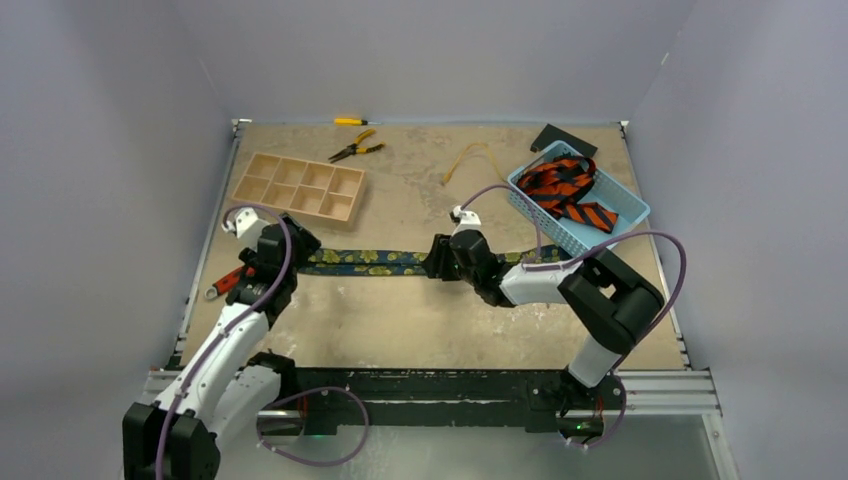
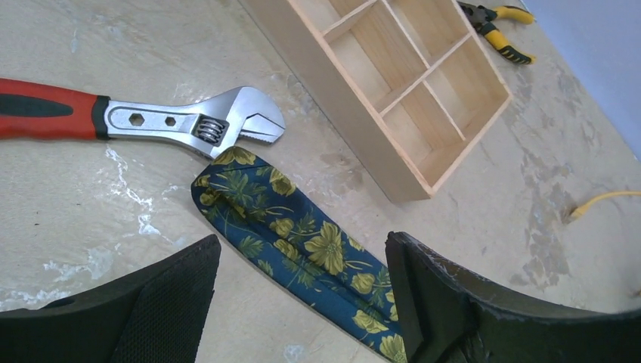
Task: Roll the ties
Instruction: Flatten out the tie at the center of the board.
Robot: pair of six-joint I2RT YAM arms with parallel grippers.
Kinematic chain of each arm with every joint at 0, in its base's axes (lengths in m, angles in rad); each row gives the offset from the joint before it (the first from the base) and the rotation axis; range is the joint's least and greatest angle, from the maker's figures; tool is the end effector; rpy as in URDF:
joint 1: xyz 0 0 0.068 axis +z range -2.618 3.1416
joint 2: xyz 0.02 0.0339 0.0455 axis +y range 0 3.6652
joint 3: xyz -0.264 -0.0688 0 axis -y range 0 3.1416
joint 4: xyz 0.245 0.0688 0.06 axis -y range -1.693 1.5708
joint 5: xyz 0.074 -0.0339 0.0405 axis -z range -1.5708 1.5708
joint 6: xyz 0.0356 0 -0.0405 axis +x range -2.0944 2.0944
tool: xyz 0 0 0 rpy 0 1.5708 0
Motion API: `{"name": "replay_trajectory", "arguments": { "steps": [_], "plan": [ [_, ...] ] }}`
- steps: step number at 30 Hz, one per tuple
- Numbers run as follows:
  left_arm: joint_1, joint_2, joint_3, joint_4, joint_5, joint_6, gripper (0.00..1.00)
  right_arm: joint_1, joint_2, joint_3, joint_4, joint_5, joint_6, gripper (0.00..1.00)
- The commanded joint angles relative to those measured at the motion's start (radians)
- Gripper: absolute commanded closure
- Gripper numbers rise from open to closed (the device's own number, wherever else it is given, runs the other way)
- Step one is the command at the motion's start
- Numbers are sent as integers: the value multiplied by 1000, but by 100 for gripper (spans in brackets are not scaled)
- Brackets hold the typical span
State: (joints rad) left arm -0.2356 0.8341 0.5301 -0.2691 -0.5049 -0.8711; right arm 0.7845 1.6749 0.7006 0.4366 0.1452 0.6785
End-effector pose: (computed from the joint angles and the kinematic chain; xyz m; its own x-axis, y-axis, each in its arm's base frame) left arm 0.1817 -0.0259 0.2359 -0.1935 -0.6422 -0.7418 -0.5263 0.7060 -0.4739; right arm 0.2361 0.2284 0.1511 -0.6657 0.2129 -0.7152 -0.2482 0.8406 0.4814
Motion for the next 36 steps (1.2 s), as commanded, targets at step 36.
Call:
{"name": "replay_trajectory", "arguments": {
  "steps": [36],
  "plan": [
    [150,31,-351,499,461,-9,33,-53,-615,-275,-289,211,140,32]
  ]
}}
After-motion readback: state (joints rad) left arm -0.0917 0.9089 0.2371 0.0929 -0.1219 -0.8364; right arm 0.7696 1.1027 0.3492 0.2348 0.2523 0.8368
